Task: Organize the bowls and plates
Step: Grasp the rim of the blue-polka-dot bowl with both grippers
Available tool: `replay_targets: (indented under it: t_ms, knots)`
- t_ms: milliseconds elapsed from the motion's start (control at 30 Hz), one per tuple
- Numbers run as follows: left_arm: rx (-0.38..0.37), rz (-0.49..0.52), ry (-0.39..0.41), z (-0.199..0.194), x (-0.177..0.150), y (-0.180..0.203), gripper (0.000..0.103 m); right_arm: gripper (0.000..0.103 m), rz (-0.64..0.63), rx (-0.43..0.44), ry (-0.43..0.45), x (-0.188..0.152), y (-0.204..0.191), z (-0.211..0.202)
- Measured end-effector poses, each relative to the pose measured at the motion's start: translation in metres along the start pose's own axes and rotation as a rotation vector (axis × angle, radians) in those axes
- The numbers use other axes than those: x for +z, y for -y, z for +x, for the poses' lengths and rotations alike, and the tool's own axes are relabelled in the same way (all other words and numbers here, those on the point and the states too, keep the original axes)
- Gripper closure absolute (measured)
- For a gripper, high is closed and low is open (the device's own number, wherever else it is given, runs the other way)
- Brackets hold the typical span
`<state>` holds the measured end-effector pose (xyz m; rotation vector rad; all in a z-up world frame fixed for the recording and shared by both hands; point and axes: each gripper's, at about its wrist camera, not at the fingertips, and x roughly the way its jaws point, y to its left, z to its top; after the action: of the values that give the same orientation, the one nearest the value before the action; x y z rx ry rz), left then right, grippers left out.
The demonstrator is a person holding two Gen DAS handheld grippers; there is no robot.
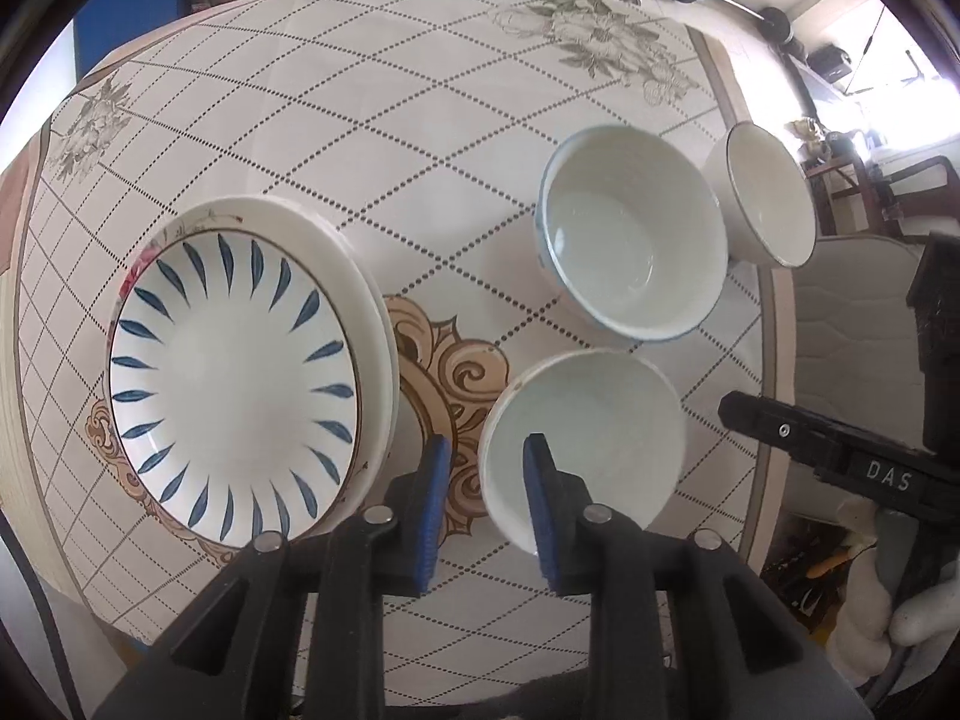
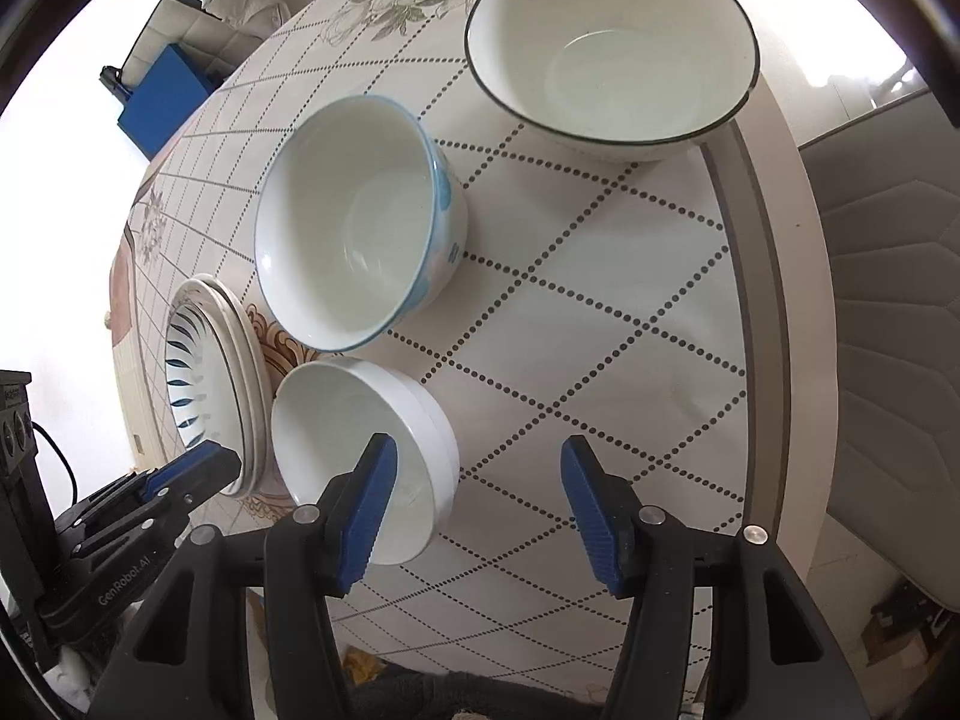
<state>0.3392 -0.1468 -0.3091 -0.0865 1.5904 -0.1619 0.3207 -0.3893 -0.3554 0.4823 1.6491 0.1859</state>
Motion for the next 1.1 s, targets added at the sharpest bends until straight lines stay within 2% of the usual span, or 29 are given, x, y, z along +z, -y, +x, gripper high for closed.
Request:
replay_targets:
  t_ms: [67,200,367,533,667,733,800,1000,1067,1100]
  knots:
    - [-0.029,-0.005,-0.002,0.000,0.014,0.001,0.076,0.043,0.019,0.019,0.009,0.008,0.003,-0.005]
    - [-0.037,0.019,-0.014,0.006,0.057,0.010,0.076,0.043,0.039,0.038,0.028,0.030,0.003,-0.007]
    - [-0.024,0.112,-0.055,0.023,0.099,0.025,0.076,0.043,0.031,0.050,0.031,0.058,-0.011,0.003]
    - [-0.018,0.170,-0.121,0.050,0.120,0.033,0.077,0.043,0.028,0.027,0.014,0.078,-0.021,0.021]
    - [-0.020,0.205,-0.155,0.067,0.123,0.037,0.077,0.044,0.058,0.037,0.001,0.086,-0.024,0.037]
    - [-0.021,0.208,-0.171,0.074,0.125,0.038,0.080,0.045,0.071,0.043,-0.002,0.089,-0.023,0.041]
    - [-0.025,0.211,-0.172,0.079,0.127,0.039,0.087,0.049,0.078,0.048,-0.005,0.090,-0.022,0.044]
    - [-0.030,0.199,-0.160,0.082,0.129,0.037,0.095,0.070,0.103,0.011,0.003,0.093,-0.019,0.047]
    - [-0.029,0.205,-0.156,0.082,0.128,0.034,0.098,0.088,0.106,-0.017,0.005,0.094,-0.017,0.049]
    - [-0.022,0.211,-0.153,0.082,0.127,0.035,0.098,0.091,0.103,-0.031,0.006,0.094,-0.016,0.049]
